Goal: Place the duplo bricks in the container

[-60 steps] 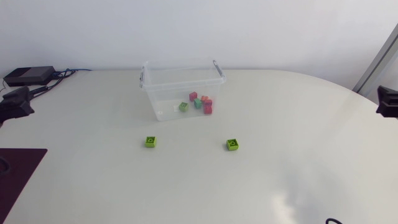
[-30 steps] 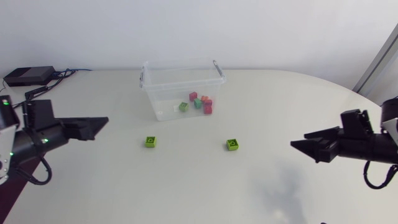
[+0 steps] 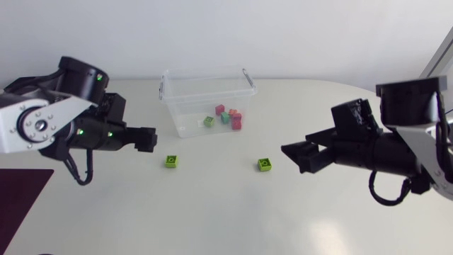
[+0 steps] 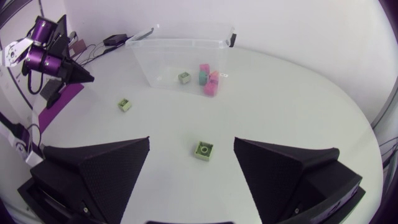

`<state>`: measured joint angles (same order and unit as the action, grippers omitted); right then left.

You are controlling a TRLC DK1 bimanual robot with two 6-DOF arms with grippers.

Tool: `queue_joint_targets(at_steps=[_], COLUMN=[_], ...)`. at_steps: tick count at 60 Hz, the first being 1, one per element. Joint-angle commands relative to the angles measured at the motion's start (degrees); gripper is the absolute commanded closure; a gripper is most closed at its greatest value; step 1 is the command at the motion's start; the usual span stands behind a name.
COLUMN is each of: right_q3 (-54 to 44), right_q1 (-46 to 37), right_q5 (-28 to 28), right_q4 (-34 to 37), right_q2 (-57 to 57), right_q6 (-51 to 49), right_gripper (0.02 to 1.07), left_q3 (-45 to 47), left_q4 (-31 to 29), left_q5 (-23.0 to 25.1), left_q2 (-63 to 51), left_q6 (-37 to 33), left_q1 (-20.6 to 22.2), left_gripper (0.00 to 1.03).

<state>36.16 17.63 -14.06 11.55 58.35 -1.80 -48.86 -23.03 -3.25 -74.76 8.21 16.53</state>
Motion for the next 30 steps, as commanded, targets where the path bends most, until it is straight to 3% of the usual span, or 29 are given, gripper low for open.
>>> queue_joint_targets(at_steps=[1,16,30], right_q3=[6.7,17.8,21.2], right_q1=[1.1,1.7,3.3], right_q5=[2.6,9.9,13.9], right_q4=[2.8,6.8,5.9], right_q2=[5.7,23.4,38.8], right_q6=[9.3,14.7,17.4], right_gripper=[0.12,0.12,0.14], left_q3=[-7.2,-19.8,-27.4], left_q4=[-5.5,-12.0,-15.0], left_q5=[-2.3,-8.8,-9.0], left_q2=[-6.9,-22.9,-35.3], left_q6=[3.4,9.4,11.2], left_q1=[2.5,4.6,3.9], left_gripper=[0.12,0.13,0.13])
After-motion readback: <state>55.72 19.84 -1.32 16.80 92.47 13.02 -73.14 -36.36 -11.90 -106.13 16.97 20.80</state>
